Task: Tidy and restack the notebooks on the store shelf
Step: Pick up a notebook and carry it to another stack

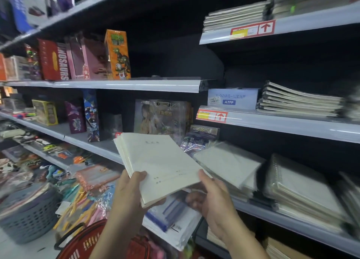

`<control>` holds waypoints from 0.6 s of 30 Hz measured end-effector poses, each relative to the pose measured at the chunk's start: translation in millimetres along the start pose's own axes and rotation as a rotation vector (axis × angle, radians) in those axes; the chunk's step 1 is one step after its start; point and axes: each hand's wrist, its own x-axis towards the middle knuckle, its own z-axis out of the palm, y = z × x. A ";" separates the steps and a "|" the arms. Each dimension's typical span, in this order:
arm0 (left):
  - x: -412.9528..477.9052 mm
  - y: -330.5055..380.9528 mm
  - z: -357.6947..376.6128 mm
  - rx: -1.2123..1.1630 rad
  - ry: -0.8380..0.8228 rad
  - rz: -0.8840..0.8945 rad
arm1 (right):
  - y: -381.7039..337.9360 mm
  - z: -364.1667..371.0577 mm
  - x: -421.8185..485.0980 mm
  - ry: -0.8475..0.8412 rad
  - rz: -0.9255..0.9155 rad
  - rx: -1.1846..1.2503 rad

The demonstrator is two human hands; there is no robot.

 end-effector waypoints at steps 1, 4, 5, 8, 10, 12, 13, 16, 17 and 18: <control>-7.7 -1.0 2.9 -0.004 -0.020 -0.017 | -3.9 -6.4 -5.6 0.008 -0.025 -0.013; -28.2 -10.9 19.6 -0.020 -0.086 -0.064 | -17.9 -30.6 -28.1 0.056 -0.066 -0.048; -34.9 -14.0 27.8 -0.031 -0.120 -0.076 | -23.5 -40.3 -36.8 0.083 -0.063 -0.048; -55.7 -21.2 54.2 -0.035 -0.233 -0.099 | -40.2 -75.2 -65.0 0.159 -0.043 -0.054; -70.9 -24.7 72.1 -0.010 -0.299 -0.089 | -50.9 -97.8 -85.5 0.193 -0.050 -0.083; -86.6 -28.2 88.7 -0.011 -0.342 -0.074 | -62.4 -115.5 -105.2 0.233 -0.072 -0.092; -94.2 -29.4 96.4 -0.027 -0.369 -0.064 | -68.4 -123.3 -114.0 0.249 -0.080 -0.088; -113.5 -32.8 113.6 -0.064 -0.410 -0.055 | -83.3 -141.9 -137.7 0.244 -0.077 -0.062; -117.6 -34.8 117.5 -0.071 -0.411 -0.058 | -86.8 -146.6 -145.1 0.240 -0.072 -0.057; -121.2 -37.9 121.8 -0.072 -0.413 -0.061 | -89.5 -151.3 -151.9 0.246 -0.070 -0.050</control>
